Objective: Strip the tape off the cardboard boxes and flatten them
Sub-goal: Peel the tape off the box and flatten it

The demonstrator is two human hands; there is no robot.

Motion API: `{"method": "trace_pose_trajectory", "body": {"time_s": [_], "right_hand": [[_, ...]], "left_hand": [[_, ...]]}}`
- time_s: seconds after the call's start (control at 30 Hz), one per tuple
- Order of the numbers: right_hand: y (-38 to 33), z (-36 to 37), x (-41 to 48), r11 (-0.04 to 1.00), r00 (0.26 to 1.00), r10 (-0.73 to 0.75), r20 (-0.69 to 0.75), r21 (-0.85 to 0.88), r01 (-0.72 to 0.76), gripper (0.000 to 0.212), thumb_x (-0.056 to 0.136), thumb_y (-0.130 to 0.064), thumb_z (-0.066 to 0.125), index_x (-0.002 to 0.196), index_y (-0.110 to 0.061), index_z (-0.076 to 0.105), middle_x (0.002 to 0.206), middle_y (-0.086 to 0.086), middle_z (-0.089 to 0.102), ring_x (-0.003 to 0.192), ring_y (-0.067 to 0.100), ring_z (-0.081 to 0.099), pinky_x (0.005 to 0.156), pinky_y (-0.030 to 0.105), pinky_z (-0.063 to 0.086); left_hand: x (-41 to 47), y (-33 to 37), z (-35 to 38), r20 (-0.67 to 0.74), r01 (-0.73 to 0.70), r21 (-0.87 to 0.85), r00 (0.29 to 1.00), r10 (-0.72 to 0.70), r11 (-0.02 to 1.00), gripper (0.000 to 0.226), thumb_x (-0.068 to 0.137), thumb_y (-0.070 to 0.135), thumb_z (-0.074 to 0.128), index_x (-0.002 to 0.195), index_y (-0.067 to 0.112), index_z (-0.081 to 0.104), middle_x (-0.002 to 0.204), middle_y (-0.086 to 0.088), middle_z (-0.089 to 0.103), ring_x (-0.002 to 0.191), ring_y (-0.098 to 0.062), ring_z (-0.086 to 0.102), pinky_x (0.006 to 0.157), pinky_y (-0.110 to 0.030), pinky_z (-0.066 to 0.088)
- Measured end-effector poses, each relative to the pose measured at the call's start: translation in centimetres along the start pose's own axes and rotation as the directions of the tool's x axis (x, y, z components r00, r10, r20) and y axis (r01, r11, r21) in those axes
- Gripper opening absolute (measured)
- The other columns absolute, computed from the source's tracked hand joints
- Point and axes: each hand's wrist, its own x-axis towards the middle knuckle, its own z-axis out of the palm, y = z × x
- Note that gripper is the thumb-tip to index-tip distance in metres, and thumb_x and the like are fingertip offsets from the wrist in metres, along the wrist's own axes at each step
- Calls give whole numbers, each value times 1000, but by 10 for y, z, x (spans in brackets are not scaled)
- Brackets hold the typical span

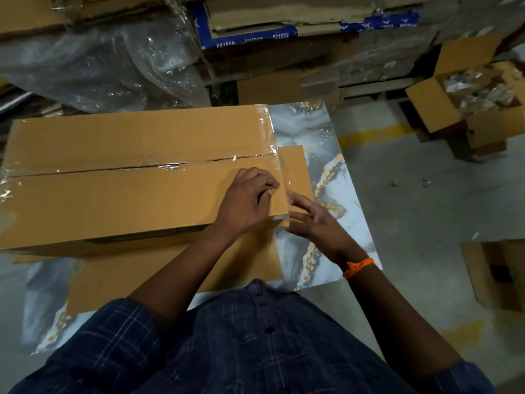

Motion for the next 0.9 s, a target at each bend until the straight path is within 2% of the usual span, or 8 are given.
{"method": "trace_pose_trajectory", "body": {"time_s": [0.1, 0.23, 0.43, 0.6, 0.67, 0.77, 0.83, 0.9], "right_hand": [[18, 10, -2, 984, 993, -101, -57, -154, 92, 50, 87, -7, 77, 133, -16, 59, 125, -12, 66, 116, -1, 63, 95, 30, 55], [25, 3, 3, 931, 929, -277, -245, -309, 196, 10, 84, -13, 81, 93, -12, 77, 91, -3, 77, 87, 9, 73, 80, 29, 58], [29, -2, 14, 692, 877, -471, -96, -657, 300, 11, 87, -16, 78, 93, -9, 73, 87, -4, 71, 79, 6, 66, 74, 12, 51], [43, -2, 20, 528, 861, -509, -12, -794, 300, 18, 96, -23, 65, 86, -9, 69, 79, 5, 67, 68, 22, 62, 62, 39, 49], [45, 4, 17, 514, 869, -496, 5, -804, 298, 19, 97, -21, 61, 83, -8, 65, 73, 1, 62, 63, 20, 57, 57, 39, 46], [32, 4, 7, 779, 940, -337, -45, -575, 252, 18, 94, -13, 68, 77, -6, 66, 66, -5, 62, 60, 7, 54, 59, 27, 44], [12, -3, -5, 992, 997, -77, 5, -101, 78, 14, 93, -8, 67, 81, -2, 69, 76, 12, 70, 66, 13, 60, 64, 24, 49], [-7, -13, -15, 986, 995, 50, 85, 154, -63, 13, 95, -9, 63, 84, -3, 69, 82, 13, 69, 68, 14, 58, 64, 22, 48]], "left_hand": [[-3, -1, -1, 30, 2, -13, 1000, -2, 1000, 23, 86, 7, 66, 104, 19, 73, 111, 7, 65, 108, -16, 51, 90, -20, 40], [-3, -5, -9, 161, -9, -34, 987, 14, 999, 34, 83, 14, 72, 116, 23, 70, 123, 10, 61, 114, -9, 45, 94, -14, 33], [0, -12, -18, 306, -12, -59, 952, 30, 998, 54, 79, 24, 81, 130, 24, 62, 136, 9, 54, 121, -9, 41, 100, -30, 40], [-6, -16, -19, 339, -136, 62, 935, 107, 989, 72, 75, 35, 85, 139, 20, 56, 145, 3, 49, 132, -20, 40, 110, -22, 27], [-9, -19, -16, 354, -231, 133, 919, 171, 964, 80, 74, 36, 83, 144, 16, 50, 148, -2, 45, 135, -23, 39, 115, -21, 22], [-10, -20, -14, 374, -318, 197, 899, 229, 927, 89, 72, 33, 82, 149, 11, 43, 149, -7, 42, 138, -26, 39, 123, -37, 19], [-10, -19, -14, 373, -319, 206, 899, 227, 925, 93, 71, 33, 84, 151, 11, 41, 150, -6, 41, 140, -25, 38, 125, -43, 16], [-11, -21, -13, 364, -307, 189, 904, 224, 933, 93, 71, 32, 84, 151, 12, 41, 150, -5, 40, 140, -25, 38, 126, -44, 16]]}}
